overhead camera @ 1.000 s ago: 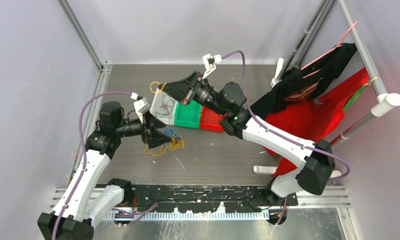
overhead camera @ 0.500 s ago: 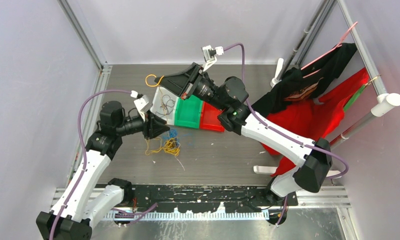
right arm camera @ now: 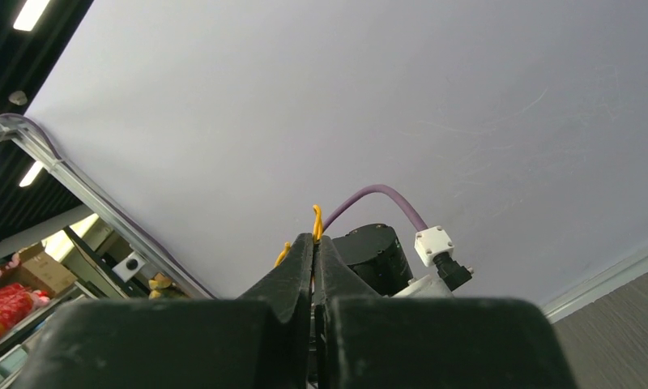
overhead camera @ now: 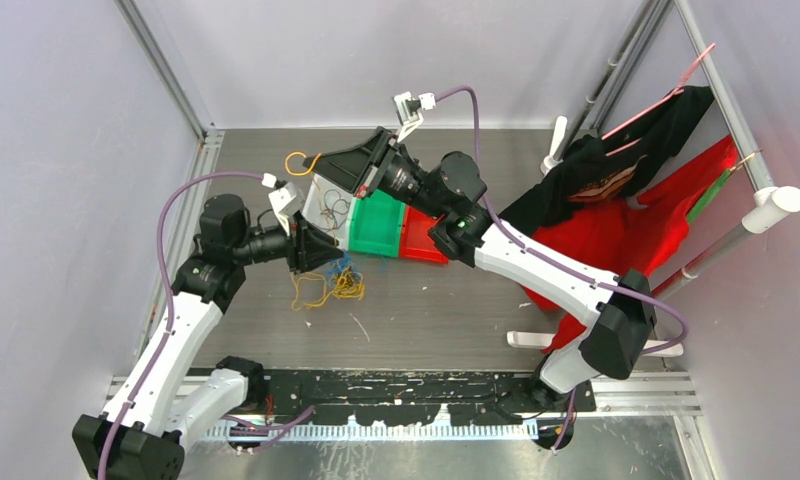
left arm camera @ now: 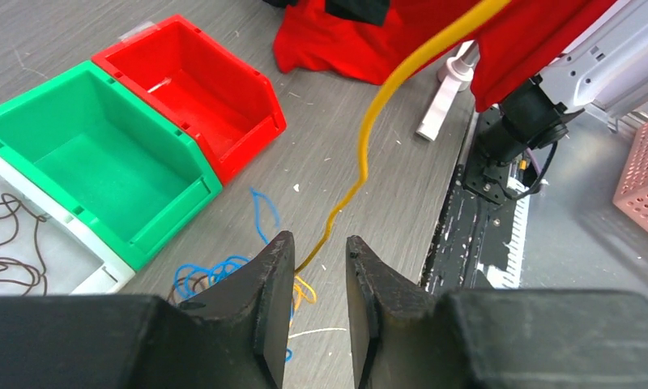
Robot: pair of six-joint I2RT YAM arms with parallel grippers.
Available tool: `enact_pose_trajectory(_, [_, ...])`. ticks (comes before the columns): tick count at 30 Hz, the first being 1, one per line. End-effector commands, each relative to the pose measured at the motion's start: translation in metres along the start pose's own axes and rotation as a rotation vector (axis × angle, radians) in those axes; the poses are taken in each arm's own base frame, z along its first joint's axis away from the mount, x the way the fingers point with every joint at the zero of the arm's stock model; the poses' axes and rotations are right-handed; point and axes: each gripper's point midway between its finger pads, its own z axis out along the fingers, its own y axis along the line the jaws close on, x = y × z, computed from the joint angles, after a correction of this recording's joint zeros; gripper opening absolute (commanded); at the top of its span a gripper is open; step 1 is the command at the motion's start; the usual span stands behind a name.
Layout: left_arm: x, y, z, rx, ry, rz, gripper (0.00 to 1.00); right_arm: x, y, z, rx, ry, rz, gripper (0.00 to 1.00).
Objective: Untangle the cables
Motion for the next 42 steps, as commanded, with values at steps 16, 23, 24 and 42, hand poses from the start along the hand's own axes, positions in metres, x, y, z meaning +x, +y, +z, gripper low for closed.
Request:
enact_pose_trajectory(16, [-0.056, -0.024, -0.011, 0.024, -0.13, 0.039, 0.0, 0.008, 0.009, -0.021, -0.053, 0.036, -0.153, 0.26])
enact_pose_trajectory(23, [-0.095, -0.041, -0.021, 0.04, -0.195, 0.071, 0.0, 0.051, -0.038, -0.069, 0.063, 0.2, -0.374, 0.68])
enact_pose_trajectory(24, [-0.1, -0.044, -0.023, 0.045, -0.201, 0.076, 0.0, 0.057, -0.046, -0.077, 0.08, 0.214, -0.399, 0.69])
enact_pose_trajectory(42, [-0.134, -0.061, -0.033, 0.072, -0.236, 0.108, 0.0, 0.068, -0.066, -0.076, 0.023, 0.186, -0.538, 0.62])
